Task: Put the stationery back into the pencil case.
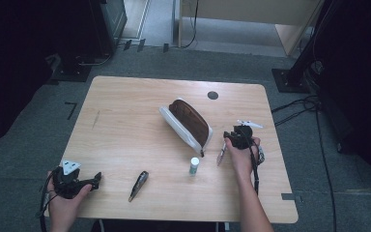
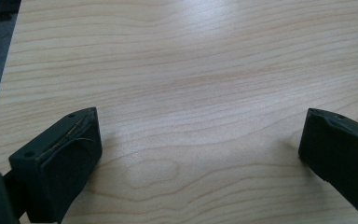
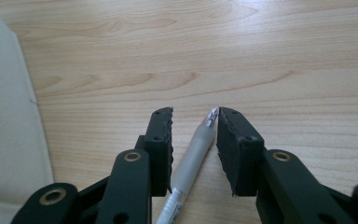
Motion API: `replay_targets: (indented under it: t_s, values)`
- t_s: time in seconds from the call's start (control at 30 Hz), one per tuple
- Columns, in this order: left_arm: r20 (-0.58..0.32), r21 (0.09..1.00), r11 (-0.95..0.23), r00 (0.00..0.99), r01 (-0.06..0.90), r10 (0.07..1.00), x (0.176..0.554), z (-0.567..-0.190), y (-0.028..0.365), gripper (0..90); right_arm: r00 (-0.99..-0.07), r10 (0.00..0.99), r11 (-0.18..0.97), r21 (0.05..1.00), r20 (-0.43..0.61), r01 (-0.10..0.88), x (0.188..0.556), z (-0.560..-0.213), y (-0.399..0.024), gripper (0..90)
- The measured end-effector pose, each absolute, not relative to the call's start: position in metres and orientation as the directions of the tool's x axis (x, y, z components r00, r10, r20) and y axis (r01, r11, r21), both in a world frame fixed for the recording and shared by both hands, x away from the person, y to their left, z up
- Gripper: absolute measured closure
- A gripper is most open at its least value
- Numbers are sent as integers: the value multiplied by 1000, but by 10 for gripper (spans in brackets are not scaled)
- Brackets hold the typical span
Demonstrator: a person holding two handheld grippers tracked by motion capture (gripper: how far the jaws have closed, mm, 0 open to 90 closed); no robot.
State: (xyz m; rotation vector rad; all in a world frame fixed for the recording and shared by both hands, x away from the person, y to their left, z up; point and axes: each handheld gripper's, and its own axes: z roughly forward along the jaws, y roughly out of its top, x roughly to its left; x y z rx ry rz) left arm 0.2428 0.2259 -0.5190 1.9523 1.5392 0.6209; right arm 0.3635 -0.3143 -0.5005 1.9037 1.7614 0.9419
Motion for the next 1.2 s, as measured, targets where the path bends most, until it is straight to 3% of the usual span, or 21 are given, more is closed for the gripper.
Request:
replay_targets:
  t_s: [0.33, 0.53, 0.67, 1.2]
  values:
    - [11, 684, -175, 230, 708, 973, 243, -519, 226, 0, 8, 992, -89, 650, 126, 755, 372, -505, -307, 687]
    - [11, 684, -175, 230, 708, 973, 243, -519, 226, 0, 5, 995, -71, 648, 102, 758, 373, -506, -308, 755]
    - [10, 684, -174, 229, 708, 973, 243, -519, 226, 0, -33, 994, -41, 646, 102, 762, 371, -506, -309, 803]
    - [9, 684, -173, 229, 708, 973, 243, -519, 226, 0, -244, 967, 143, 649, 67, 747, 322, -506, -300, 804]
